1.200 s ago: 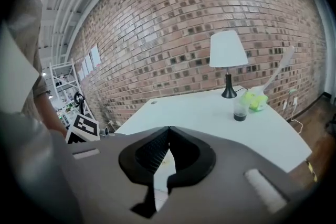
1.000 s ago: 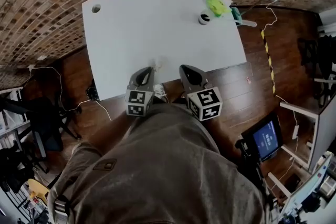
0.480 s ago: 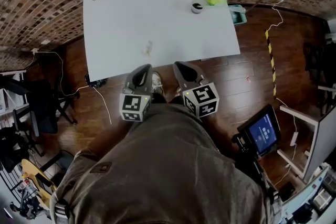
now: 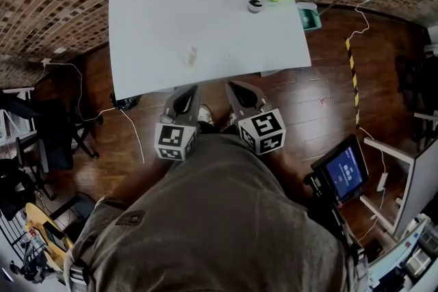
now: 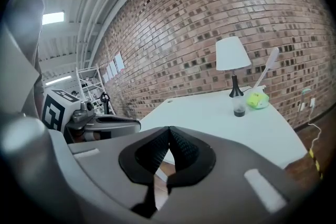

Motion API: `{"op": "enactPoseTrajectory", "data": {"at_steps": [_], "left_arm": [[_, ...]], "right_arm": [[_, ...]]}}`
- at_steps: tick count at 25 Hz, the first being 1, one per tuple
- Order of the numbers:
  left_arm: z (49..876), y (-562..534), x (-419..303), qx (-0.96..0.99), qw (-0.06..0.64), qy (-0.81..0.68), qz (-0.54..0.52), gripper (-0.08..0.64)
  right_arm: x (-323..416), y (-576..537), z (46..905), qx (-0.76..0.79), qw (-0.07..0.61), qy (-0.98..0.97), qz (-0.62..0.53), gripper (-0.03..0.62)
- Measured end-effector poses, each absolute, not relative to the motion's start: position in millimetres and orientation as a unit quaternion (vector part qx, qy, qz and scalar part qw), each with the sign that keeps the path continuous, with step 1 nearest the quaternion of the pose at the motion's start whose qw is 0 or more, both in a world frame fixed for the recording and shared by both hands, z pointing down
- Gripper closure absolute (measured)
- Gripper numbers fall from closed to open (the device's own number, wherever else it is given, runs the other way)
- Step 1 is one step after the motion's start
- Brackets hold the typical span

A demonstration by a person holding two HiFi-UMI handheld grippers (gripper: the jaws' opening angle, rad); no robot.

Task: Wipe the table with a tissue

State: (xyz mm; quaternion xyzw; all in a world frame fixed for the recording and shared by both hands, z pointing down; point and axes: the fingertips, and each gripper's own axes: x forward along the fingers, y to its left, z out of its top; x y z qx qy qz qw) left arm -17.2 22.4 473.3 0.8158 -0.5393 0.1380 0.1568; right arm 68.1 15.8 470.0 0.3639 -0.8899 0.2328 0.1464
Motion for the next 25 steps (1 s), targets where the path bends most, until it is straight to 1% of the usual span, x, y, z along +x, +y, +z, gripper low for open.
{"op": "enactPoseTrajectory", "data": {"at_steps": [5,25], "left_arm": [[469,22,-22,0.817,0.163,-0.538,0.130,0.558],[465,13,-41,0.823,0.157,-0.534,0.116,0.558]], "right_arm": [[57,12,456,0.365,0.139,-0.895,0.217,0.583],[41,6,449,0.388,0.138,-0.889,0.200,0.583]]}}
